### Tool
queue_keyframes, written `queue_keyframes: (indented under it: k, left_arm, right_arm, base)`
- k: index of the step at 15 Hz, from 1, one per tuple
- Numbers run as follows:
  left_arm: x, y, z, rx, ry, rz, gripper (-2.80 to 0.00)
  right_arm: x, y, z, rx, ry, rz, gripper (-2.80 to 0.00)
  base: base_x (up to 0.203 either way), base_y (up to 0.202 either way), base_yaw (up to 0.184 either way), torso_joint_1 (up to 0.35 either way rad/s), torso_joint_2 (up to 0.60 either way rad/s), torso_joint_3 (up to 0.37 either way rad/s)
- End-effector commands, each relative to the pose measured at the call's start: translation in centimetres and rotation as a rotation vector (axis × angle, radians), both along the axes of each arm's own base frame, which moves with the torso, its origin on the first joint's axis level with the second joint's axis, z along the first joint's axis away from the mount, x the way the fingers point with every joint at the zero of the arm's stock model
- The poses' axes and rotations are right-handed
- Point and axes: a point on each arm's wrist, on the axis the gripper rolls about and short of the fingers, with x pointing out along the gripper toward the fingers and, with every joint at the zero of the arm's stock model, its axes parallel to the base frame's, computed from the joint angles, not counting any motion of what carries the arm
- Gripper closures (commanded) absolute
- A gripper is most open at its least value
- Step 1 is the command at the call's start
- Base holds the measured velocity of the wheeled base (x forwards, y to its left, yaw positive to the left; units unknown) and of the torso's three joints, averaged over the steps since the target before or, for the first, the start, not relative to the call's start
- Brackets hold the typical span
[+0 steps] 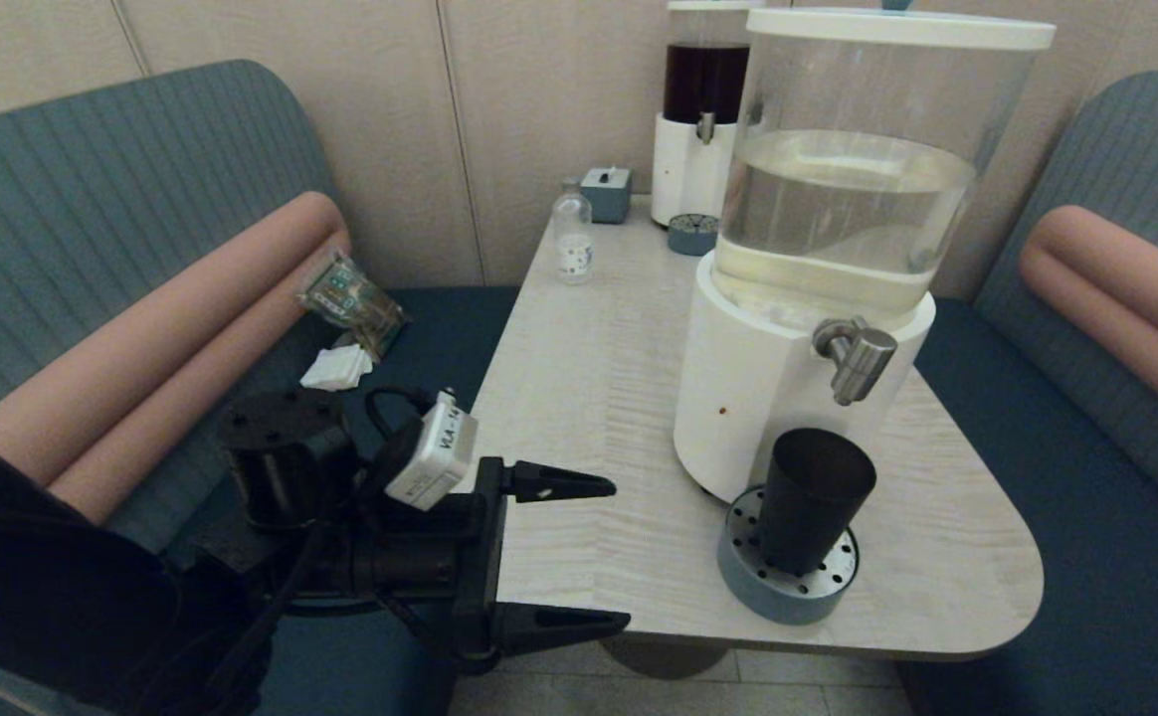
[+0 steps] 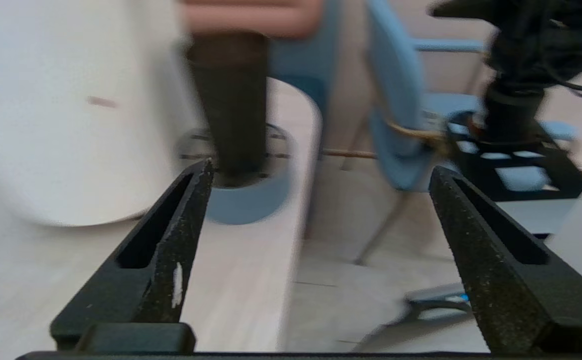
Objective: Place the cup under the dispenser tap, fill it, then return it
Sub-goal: Place the cup next to the water dispenser
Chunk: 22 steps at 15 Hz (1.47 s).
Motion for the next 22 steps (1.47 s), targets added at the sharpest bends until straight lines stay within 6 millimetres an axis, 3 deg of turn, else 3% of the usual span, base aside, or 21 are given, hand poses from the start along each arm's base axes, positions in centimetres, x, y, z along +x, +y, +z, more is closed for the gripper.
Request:
queue_keyframes:
  k: [1,10,22]
  left_arm:
    - [0.6,-1.6,-1.8,0.021,0.039,-0.040,-2.80]
    - [4.6,-7.8,-3.0,-0.037,0.052,-0.024,-2.80]
    - [8.0,-11.4,-4.5,-0.055,0.041,-0.008,-2.80]
  right_arm:
    - [0.0,0.0,0.0,-0.001,-0.002,0.000,0.00]
    - [0.0,0.0,0.0,-0.001,-0.002,0.000,0.00]
    - [0.0,0.0,0.0,-0.001,-0.002,0.000,0.00]
  base:
    - [0.000,0.000,0.000,0.000,0.00,0.000]
    - [0.000,0.000,0.000,0.000,0.00,0.000]
    - [0.000,0.000,0.000,0.000,0.00,0.000]
